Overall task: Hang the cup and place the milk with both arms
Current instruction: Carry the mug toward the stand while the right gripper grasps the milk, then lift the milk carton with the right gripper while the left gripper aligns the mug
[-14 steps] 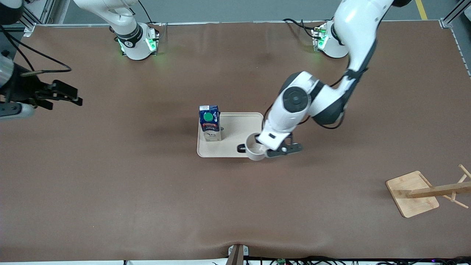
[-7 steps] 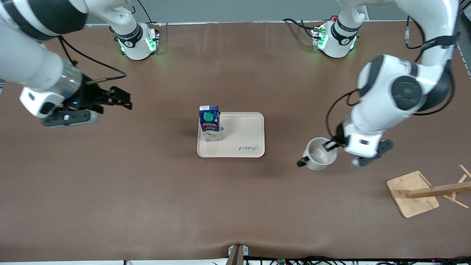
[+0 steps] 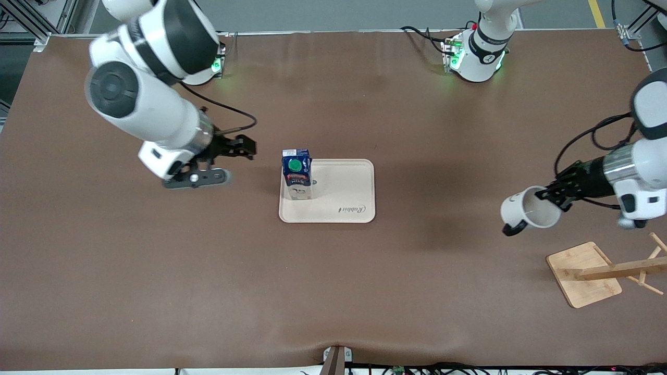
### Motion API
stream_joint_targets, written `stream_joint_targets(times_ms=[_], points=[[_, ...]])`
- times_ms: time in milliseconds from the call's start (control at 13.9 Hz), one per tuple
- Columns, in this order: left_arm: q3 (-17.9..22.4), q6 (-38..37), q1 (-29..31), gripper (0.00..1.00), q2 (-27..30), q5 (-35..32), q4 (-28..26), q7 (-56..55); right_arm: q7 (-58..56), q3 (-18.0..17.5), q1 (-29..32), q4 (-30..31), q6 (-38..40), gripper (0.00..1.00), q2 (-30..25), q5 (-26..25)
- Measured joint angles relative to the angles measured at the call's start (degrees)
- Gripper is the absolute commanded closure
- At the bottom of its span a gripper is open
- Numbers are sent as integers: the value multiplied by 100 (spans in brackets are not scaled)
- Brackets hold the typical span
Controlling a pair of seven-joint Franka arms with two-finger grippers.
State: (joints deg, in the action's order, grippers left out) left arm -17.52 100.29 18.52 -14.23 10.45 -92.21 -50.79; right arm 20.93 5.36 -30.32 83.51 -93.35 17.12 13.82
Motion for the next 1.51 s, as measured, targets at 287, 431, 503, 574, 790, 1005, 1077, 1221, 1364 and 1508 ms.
stream_joint_targets(times_ms=[287, 431, 503, 574, 790, 1005, 1077, 1221, 1364, 1508], points=[[4, -481, 743, 100, 100, 354, 121, 115, 362, -1, -348, 12, -408, 0, 452, 322], [8, -823, 1081, 100, 102, 481, 285, 376, 433, 2, -554, 14, -560, 0, 604, 322], [11, -929, 1253, 100, 102, 532, 341, 527, 475, 3, -660, 15, -626, 0, 668, 322], [15, -985, 1436, 100, 101, 608, 362, 709, 527, 3, -770, 18, -707, 0, 728, 308], [29, -1043, 1972, 100, 35, 923, 380, 1312, 578, 7, -981, 24, -812, 0, 889, 1], [38, -1222, 2194, 100, -182, 986, 633, 1588, 579, 10, -1040, 97, -812, 0, 955, -461], [38, -1256, 2201, 100, -285, 986, 731, 1596, 579, 10, -1058, 125, -814, 0, 961, -529], [37, -1272, 2208, 100, -495, 987, 895, 1667, 579, 11, -1113, 150, -849, 0, 979, -567], [38, -1274, 2239, 100, -638, 987, 1004, 1746, 612, 11, -1172, 168, -883, 0, 1008, -572], [39, -1276, 2276, 100, -744, 1037, 1090, 1756, 733, 11, -1275, 179, -952, 0, 1066, -576]])
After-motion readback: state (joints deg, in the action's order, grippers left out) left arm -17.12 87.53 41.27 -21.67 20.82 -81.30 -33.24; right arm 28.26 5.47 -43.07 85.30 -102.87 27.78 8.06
